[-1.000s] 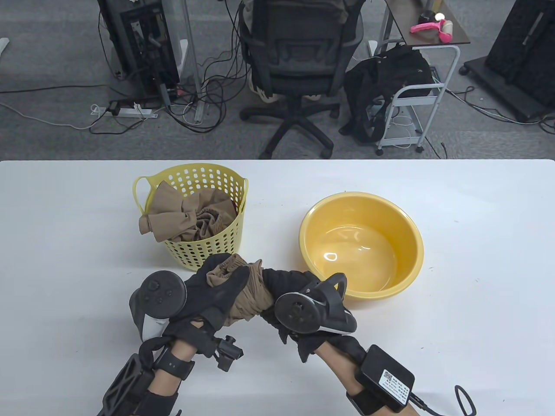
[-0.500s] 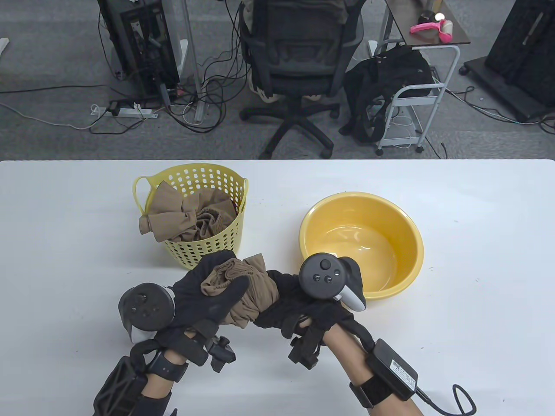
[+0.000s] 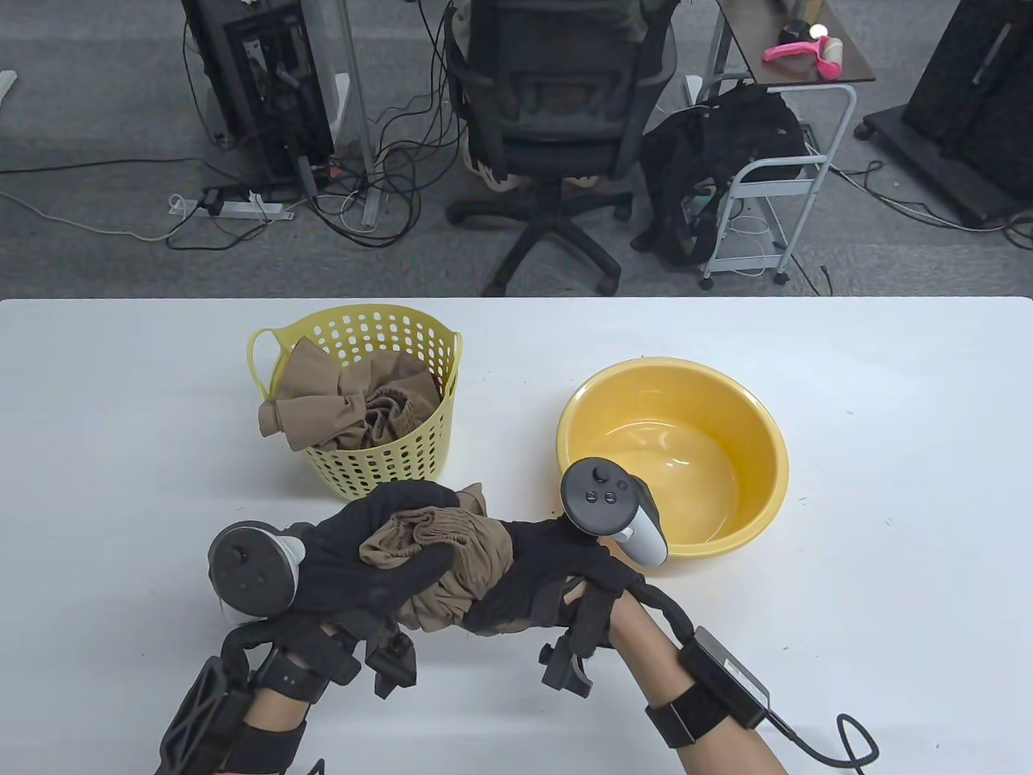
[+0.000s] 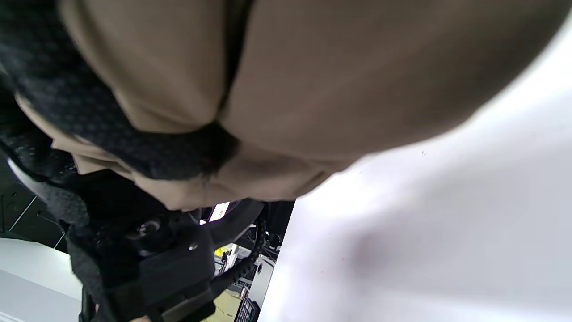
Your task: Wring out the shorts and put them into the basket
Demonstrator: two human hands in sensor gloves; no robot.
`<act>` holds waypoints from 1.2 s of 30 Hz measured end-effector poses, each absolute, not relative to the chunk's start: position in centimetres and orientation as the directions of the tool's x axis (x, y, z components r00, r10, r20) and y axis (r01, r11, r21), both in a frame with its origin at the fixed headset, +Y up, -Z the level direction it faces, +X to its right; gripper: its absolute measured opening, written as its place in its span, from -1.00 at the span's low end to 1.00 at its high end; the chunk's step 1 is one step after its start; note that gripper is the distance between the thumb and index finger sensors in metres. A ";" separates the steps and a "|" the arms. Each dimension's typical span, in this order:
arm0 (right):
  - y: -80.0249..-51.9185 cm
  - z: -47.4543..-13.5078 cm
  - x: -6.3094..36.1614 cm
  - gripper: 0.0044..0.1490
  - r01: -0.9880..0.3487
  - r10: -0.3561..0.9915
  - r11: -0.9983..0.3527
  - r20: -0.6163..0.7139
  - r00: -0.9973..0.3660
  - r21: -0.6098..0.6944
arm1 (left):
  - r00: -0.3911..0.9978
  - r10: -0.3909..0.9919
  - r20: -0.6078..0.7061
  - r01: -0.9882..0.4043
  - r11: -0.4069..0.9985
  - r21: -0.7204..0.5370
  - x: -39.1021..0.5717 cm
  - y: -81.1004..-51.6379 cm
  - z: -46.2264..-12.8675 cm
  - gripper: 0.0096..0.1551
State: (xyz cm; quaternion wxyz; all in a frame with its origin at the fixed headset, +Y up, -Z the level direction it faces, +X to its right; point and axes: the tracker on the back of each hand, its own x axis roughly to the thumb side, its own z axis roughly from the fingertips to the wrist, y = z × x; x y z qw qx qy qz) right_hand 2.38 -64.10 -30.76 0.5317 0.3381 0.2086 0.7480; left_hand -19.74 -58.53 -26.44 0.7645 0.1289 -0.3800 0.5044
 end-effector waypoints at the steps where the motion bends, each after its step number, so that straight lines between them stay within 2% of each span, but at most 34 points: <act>1: -64.1 -30.7 2.4 -0.09 -0.655 0.937 -0.345 0.282 -0.204 0.672 | 0.203 0.674 0.710 -0.870 0.457 -0.186 -19.7 -58.5 -26.4 -0.30; 13: -63.9 -30.3 3.3 0.03 -0.676 0.926 -0.372 0.304 -0.224 0.636 | 0.269 0.659 0.703 -0.858 0.495 -0.135 -19.8 -58.3 -26.4 -0.31; 21: -63.2 -29.4 3.8 0.13 -0.662 0.833 -0.541 0.441 -0.335 0.518 | 0.339 0.614 0.713 -0.823 0.560 -0.091 -19.4 -58.0 -26.1 -0.33; 30: -62.9 -28.7 4.6 0.24 -0.628 0.730 -0.667 0.521 -0.443 0.401 | 0.406 0.579 0.707 -0.789 0.612 -0.048 -19.4 -57.9 -26.0 -0.34; 36: -63.0 -28.6 5.8 0.23 -0.636 0.706 -0.688 0.525 -0.475 0.349 | 0.465 0.561 0.685 -0.770 0.638 0.000 -19.9 -57.7 -26.2 -0.34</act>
